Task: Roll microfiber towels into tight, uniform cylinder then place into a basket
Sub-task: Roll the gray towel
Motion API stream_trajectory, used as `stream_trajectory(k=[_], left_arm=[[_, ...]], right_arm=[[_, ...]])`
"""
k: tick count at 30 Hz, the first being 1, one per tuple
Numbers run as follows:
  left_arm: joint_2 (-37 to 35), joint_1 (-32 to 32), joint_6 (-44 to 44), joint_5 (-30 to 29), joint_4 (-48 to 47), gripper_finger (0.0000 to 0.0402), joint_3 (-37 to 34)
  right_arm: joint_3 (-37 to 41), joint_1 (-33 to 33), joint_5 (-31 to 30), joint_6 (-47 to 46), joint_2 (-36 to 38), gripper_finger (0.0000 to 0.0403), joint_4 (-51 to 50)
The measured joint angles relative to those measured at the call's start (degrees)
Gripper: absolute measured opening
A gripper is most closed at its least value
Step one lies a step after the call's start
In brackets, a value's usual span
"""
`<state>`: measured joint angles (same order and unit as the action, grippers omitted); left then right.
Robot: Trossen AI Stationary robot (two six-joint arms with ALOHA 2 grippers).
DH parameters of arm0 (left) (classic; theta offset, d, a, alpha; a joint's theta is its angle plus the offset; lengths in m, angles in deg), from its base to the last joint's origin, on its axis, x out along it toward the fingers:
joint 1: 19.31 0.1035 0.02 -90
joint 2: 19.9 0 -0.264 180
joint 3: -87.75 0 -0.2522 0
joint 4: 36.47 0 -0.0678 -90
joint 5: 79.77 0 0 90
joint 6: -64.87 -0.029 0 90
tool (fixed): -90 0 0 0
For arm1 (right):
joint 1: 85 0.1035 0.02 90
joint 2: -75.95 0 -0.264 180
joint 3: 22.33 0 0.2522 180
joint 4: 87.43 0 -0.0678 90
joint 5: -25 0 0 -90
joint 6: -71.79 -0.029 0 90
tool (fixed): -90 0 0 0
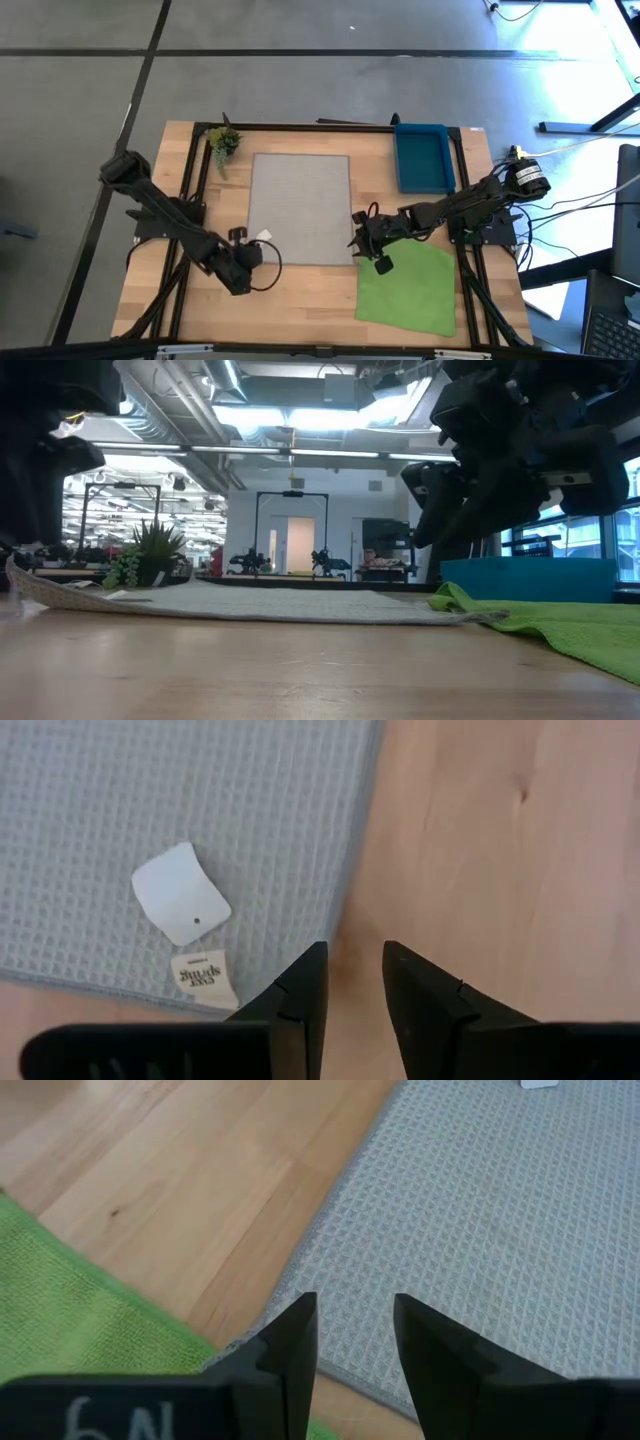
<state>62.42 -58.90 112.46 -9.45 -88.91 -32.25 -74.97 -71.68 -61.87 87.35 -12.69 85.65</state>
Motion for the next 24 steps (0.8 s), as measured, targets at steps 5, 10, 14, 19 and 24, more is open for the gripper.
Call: stream_trajectory(k=[5,10,14,19,24], left_arm=[[0.99,0.03,-0.14,2.03,-1.14,0.0088,0.00],[0.99,0.02,-0.10,2.33,-3.11,0.0088,0.00],[0.99,0.02,-0.09,1.84,-5.44,0.0088,0.00],[0.99,0.04,-0.11,1.64,-5.52,0.0088,-0.85],[0.99,0.04,-0.04,1.61,-4.26,0.0088,-2.99]], right_arm=[[-0.02,0.00,0.01,-0.04,0.00,0.0135,0.22],[-0.04,0.00,0.00,-0.39,0.00,0.0135,0.20],[-0.04,0.00,0.01,-1.64,0.00,0.0135,0.19],[-0.04,0.00,0.03,-1.82,0.00,0.0135,0.17],[-0.04,0.00,0.07,-3.06,0.00,0.0135,0.13]])
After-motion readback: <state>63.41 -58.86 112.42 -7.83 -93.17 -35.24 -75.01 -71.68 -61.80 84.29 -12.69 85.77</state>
